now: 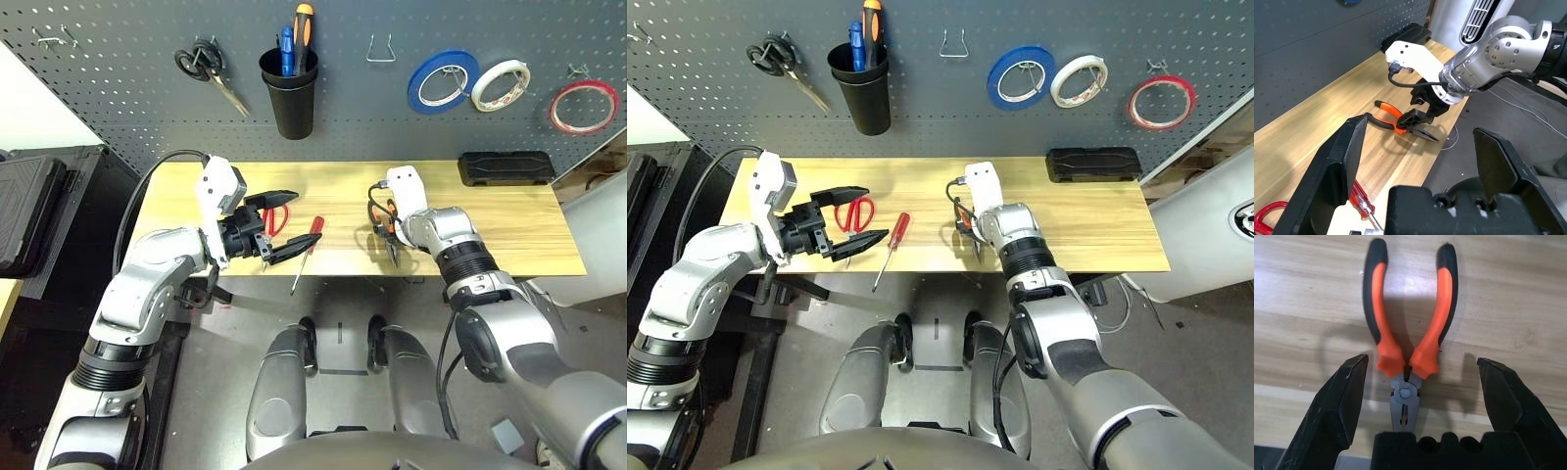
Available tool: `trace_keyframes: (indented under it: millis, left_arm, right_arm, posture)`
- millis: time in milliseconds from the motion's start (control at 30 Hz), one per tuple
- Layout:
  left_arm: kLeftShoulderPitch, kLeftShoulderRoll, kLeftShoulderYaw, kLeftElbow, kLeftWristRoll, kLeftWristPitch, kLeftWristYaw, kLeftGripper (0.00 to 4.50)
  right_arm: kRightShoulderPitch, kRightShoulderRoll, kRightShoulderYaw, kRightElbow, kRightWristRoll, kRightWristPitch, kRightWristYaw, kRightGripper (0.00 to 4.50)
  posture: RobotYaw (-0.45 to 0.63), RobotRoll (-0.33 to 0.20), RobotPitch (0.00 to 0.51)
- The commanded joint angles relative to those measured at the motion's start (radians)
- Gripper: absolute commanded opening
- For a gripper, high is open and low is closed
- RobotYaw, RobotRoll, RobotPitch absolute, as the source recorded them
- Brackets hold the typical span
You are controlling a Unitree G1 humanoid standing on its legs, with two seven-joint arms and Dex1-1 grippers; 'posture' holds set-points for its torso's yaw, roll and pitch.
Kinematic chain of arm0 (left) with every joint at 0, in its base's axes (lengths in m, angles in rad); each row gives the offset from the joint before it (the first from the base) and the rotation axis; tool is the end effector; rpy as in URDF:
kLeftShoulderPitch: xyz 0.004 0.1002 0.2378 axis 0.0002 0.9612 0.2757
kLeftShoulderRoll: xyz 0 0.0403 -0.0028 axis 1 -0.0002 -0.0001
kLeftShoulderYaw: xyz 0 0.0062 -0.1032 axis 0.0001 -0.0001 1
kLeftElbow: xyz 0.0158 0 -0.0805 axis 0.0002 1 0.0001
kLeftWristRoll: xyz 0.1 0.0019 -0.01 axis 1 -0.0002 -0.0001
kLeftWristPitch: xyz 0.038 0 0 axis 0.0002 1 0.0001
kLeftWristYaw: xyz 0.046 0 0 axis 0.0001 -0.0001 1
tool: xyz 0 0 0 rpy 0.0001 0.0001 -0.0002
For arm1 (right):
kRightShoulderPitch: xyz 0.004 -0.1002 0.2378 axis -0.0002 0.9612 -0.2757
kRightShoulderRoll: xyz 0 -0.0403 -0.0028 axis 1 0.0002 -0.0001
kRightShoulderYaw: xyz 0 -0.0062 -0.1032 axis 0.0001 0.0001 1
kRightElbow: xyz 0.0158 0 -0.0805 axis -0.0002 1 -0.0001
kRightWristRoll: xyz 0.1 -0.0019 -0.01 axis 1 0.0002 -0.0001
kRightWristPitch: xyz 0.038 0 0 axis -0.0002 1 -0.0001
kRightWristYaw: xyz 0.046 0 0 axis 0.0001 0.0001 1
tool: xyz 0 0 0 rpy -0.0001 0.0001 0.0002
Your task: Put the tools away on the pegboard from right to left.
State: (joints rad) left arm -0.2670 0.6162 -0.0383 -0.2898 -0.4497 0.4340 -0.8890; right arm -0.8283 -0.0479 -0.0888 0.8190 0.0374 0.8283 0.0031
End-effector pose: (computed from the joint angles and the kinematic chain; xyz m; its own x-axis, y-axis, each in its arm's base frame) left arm 0.2364 0.2099 0.1563 0.4791 -0.8655 -0.1464 0.8741 0.4550 0.1703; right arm 0.3254 -0.1213 0.0765 0.6590 0.0606 -0.7497 -0.1100 0.9938 -0.0164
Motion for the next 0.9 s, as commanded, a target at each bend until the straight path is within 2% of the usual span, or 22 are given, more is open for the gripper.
trace_keyframes:
  millis: [33, 100, 600, 700, 867, 900]
  left_arm:
    - [0.012, 0.001, 0.001, -0.028, -0.013, 0.016, -0.001, 4.50]
    - [0.024, 0.004, 0.003, -0.043, -0.016, 0.023, 0.000, 4.50]
    - [0.089, 0.029, 0.016, -0.114, -0.019, 0.063, 0.016, 4.50]
    - [0.102, 0.038, 0.017, -0.113, -0.016, 0.062, 0.019, 4.50]
    - [0.109, 0.042, 0.016, -0.123, -0.020, 0.068, 0.024, 4.50]
    - [0.109, 0.042, 0.015, -0.124, -0.020, 0.068, 0.025, 4.50]
  right_arm:
    - [-0.016, 0.005, -0.021, 0.071, 0.013, -0.035, -0.014, 4.47]
    - [-0.025, 0.007, -0.025, 0.095, 0.015, -0.048, -0.012, 4.47]
    - [-0.096, 0.025, -0.043, 0.301, 0.014, -0.183, -0.021, 4.47]
    - [-0.101, 0.028, -0.043, 0.326, 0.013, -0.204, -0.019, 3.84]
    - [-0.105, 0.025, -0.045, 0.357, 0.012, -0.226, -0.023, 2.20]
    - [-0.106, 0.025, -0.045, 0.360, 0.012, -0.228, -0.023, 2.19]
  posture:
    - [0.05, 0.000, 0.299]
    - [0.06, 0.000, 0.313]
    - [0.10, 0.000, 0.329]
    - [0.10, 0.000, 0.331]
    - [0.11, 0.000, 0.339]
    - [0.11, 0.000, 0.339]
